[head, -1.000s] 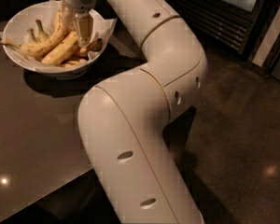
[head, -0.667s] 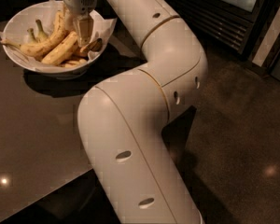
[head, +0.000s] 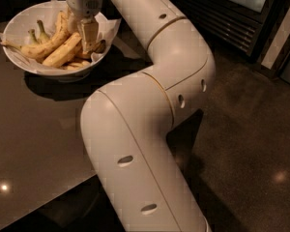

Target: Pick banana from white bowl

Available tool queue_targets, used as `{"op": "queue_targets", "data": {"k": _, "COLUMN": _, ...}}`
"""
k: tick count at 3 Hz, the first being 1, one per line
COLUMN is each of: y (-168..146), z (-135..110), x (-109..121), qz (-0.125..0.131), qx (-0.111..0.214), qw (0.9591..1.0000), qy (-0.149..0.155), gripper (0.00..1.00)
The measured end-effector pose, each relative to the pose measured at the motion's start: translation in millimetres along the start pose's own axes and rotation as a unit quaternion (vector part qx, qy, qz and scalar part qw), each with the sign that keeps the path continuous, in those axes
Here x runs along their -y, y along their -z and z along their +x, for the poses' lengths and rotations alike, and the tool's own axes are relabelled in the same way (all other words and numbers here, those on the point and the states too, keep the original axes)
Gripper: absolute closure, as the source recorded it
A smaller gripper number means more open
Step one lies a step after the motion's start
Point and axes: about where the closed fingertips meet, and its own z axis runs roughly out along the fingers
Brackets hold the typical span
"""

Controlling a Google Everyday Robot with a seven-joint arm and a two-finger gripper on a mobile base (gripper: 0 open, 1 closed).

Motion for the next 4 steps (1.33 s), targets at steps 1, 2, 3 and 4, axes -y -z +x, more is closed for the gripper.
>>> {"op": "queue_targets", "data": {"k": 1, "y": -4.9, "z": 1.4, "x": -1.4, "qz": -0.005, "qx": 0.004, "qw": 1.0000, "qy": 0.000, "gripper": 0.62}}
{"op": "queue_targets", "data": {"k": 2, "y": -4.9, "z": 1.4, "x": -1.4, "qz": -0.005, "qx": 0.004, "qw": 1.0000, "qy": 0.000, "gripper": 0.85}}
{"op": "queue_targets", "data": {"k": 3, "y": -4.9, "z": 1.4, "x": -1.4, "qz": -0.005, "qx": 0.004, "qw": 1.0000, "qy": 0.000, "gripper": 1.00}}
{"op": "queue_targets", "data": {"k": 4, "y": 15.4, "z": 1.7, "x": 10.2, "qz": 0.039, "qx": 0.001, "qw": 0.9992, "qy": -0.005, "gripper": 1.00}}
